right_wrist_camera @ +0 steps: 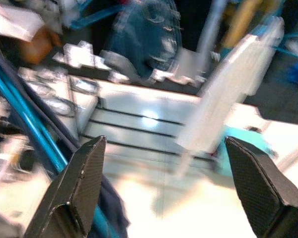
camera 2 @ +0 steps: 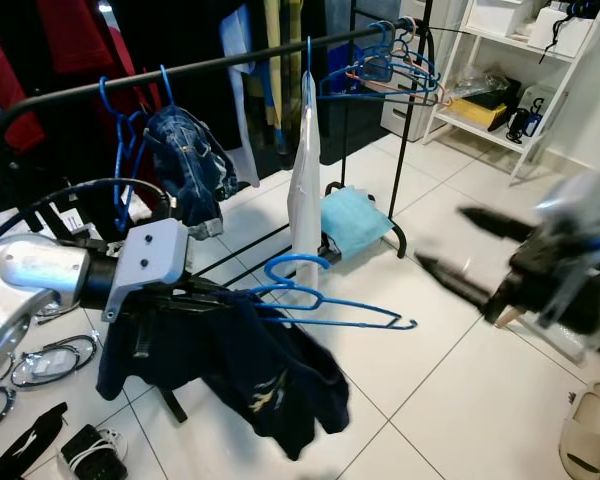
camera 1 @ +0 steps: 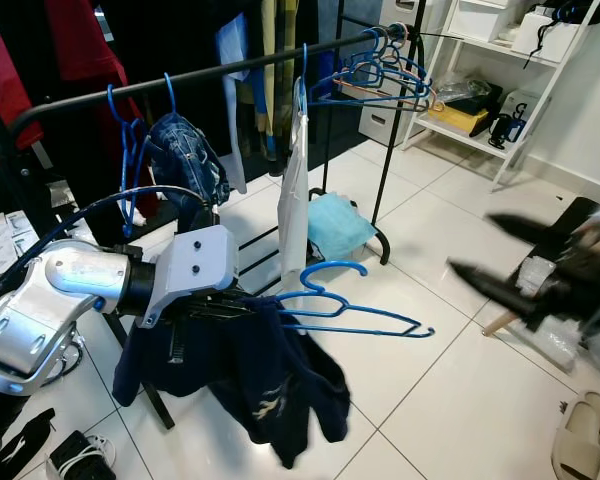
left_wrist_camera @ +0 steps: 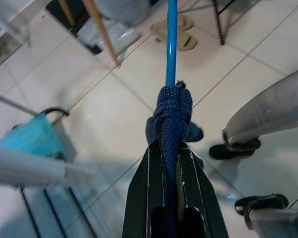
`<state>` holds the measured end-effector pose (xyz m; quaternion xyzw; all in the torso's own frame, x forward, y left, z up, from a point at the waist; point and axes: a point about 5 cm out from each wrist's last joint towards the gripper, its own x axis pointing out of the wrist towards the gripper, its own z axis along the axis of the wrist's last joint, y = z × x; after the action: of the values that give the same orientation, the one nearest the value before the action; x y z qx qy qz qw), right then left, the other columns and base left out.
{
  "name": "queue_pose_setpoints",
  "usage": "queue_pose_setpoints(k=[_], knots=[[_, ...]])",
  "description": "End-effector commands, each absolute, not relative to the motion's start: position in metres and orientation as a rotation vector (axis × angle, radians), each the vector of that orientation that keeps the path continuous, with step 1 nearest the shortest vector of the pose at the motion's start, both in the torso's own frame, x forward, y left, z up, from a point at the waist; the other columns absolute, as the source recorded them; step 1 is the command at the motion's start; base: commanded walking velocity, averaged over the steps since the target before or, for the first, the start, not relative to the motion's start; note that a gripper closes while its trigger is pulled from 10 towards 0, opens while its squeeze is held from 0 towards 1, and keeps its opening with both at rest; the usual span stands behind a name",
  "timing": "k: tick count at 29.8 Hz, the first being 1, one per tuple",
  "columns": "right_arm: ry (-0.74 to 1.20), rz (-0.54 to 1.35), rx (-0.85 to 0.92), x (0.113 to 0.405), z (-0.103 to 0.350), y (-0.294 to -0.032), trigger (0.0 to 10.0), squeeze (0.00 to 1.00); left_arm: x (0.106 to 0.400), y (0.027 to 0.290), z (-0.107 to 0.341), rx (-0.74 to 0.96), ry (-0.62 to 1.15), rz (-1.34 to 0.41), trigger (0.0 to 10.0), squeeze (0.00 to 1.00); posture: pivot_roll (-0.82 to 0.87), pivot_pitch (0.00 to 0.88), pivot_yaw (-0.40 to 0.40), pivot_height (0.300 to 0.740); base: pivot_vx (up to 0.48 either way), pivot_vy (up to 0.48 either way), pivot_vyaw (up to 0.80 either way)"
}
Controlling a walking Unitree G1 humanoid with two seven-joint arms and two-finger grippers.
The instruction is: Hang hanger
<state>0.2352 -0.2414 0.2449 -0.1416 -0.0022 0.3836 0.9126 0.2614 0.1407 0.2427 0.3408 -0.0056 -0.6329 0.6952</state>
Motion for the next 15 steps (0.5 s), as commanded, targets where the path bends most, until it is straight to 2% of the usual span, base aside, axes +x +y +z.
queue_pose_setpoints(k=[1, 4, 7, 15], knots=[[-0.041, 0.890, -0.280, 0.230, 0.253, -0.226, 10.0, 0.00, 0.258, 0.133, 0.246, 0.778, -0.053, -1.452, 10.0, 0.00, -0.09, 0.075, 0.010, 0.740, 0.000, 0.000, 0.00], [-0.028, 1.077, -0.231, 0.216, 0.255, -0.205, 10.0, 0.00, 0.256, 0.129, 0.244, 0.766, -0.060, -1.482, 10.0, 0.00, -0.09, 0.075, 0.011, 0.740, 0.000, 0.000, 0.00], [-0.020, 1.188, -0.208, 0.207, 0.259, -0.194, 10.0, 0.00, 0.254, 0.124, 0.243, 0.760, -0.066, -1.506, 10.0, 0.00, -0.09, 0.075, 0.011, 0.740, 0.000, 0.000, 0.00], [0.064, 1.160, -0.322, 0.210, 0.250, -0.196, 10.0, 0.00, 0.251, 0.119, 0.244, 0.747, -0.083, -1.524, 10.0, 0.00, -0.09, 0.078, 0.013, 0.740, 0.000, 0.000, 0.00]])
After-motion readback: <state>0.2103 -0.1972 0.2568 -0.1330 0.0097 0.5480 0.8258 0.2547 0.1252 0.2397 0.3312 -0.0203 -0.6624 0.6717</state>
